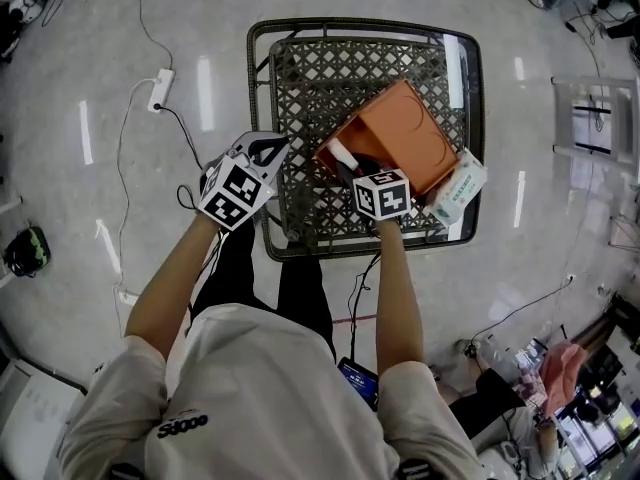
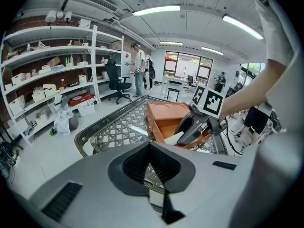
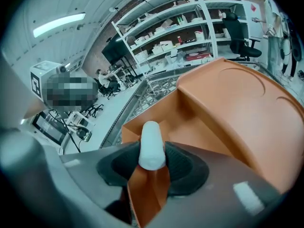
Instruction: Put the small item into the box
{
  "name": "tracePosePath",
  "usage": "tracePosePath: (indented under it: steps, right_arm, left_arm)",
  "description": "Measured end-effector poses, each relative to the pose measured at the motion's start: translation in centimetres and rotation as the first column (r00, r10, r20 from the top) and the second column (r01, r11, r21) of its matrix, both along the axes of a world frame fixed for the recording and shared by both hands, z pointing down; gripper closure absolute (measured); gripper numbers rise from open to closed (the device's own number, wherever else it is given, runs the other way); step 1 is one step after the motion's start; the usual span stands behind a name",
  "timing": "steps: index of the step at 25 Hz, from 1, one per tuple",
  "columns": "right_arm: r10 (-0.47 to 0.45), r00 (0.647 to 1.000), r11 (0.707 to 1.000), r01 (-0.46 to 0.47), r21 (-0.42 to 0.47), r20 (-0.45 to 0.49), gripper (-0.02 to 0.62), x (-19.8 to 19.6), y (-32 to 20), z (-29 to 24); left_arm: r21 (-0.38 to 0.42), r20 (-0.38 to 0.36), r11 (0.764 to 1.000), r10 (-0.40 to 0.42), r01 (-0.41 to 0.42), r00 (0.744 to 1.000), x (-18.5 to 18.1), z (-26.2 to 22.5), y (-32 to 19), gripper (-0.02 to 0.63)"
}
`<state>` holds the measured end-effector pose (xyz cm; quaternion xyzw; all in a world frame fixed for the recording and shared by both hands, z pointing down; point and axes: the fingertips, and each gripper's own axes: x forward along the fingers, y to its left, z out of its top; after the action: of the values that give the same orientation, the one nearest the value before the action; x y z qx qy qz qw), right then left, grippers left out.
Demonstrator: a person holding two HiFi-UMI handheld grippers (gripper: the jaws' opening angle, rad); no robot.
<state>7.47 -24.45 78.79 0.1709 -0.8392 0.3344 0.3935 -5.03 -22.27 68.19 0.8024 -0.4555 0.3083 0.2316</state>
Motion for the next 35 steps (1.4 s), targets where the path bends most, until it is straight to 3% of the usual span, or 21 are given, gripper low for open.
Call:
tracePosePath:
  steps: [4,17,25,35]
  right_arm:
    - [0.008,1.0,1.0,-0.008,-0.018,0.009,0.39,-0.1,-0.1,0.2]
    - [0.037,0.999,0.999,-0.038,0.017,0.02,0.374,0.6,-0.5,-2.0]
    - [0.102,0.995,0.984,-0.104,0.145,0.023,0.38,1.6,-1.8,-7.6]
    - [0.211,0.976,0.92,-0.217,0.327,0.055,0.443,3.6,-1.9,-15.9]
  left_arm:
    - [-0.007,-0.002,1.0,-0.003,0.003,1.0,0.0,0.2,0.4,0.604]
    - [0.008,-0.005,1.0,-0.001,0.001,1.0,0.2,-0.5,1.0,0.604]
    - [0.067,-0.01,0.998,0.007,-0.007,1.0,-0.6,-3.4,0.2,0.604]
    - [0.183,-0.035,0.983,0.036,-0.029,0.999,-0.8,-8.9,-2.3,0.604]
